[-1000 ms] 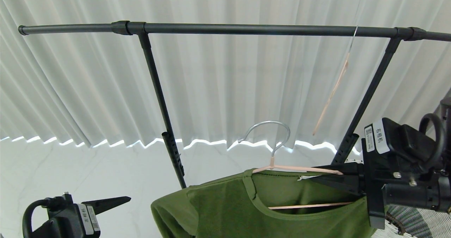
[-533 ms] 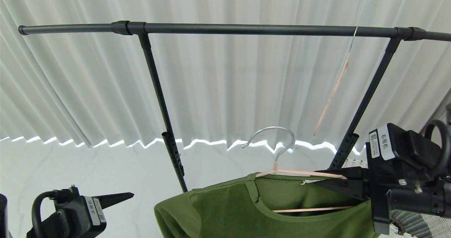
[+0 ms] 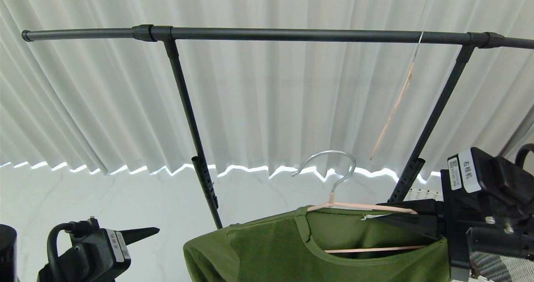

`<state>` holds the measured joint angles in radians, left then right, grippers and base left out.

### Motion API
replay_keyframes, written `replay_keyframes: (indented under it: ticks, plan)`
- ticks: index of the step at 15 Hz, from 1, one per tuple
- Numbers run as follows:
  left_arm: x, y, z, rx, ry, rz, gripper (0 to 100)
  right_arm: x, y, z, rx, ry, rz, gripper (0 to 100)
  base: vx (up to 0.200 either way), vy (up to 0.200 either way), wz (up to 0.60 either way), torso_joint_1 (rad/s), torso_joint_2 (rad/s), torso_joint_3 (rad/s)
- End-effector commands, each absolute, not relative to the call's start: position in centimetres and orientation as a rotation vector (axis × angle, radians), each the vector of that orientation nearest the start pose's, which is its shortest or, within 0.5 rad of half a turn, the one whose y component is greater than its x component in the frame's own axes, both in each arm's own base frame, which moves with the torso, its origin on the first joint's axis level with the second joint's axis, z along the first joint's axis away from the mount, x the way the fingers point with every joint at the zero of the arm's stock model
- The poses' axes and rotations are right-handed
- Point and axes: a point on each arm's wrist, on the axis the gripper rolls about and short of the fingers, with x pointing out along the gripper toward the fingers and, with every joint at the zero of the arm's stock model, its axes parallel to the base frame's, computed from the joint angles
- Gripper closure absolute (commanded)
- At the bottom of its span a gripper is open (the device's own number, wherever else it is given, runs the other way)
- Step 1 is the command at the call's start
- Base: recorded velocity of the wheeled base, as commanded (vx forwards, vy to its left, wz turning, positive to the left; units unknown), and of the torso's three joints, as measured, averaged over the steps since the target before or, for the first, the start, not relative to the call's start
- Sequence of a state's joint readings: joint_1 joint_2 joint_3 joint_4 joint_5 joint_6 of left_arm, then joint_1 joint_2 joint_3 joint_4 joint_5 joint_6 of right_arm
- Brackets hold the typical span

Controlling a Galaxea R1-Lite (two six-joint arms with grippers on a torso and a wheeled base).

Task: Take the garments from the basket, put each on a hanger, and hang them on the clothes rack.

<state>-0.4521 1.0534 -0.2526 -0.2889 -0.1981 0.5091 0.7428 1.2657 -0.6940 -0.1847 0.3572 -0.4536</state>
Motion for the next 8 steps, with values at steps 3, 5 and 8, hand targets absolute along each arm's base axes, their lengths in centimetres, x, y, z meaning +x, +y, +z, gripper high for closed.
replay_keyframes:
  ticks: [3,5,8]
  plan:
    - [11.2,-5.5,13.6,0.542,0.380,-0.730,0,13.3,13.3,22.0,-0.477,0.131,1.161,100,0.000,0.000,0.00,0.000,0.00,0.000]
    - [11.9,-5.8,14.0,0.542,0.383,-0.728,0,13.1,13.2,22.1,-0.476,0.123,1.159,100,0.000,0.000,0.00,0.000,0.00,0.000]
    - [12.5,-6.1,14.6,0.540,0.370,-0.726,0,13.0,13.0,22.2,-0.474,0.117,1.158,100,0.000,0.000,0.00,0.000,0.00,0.000]
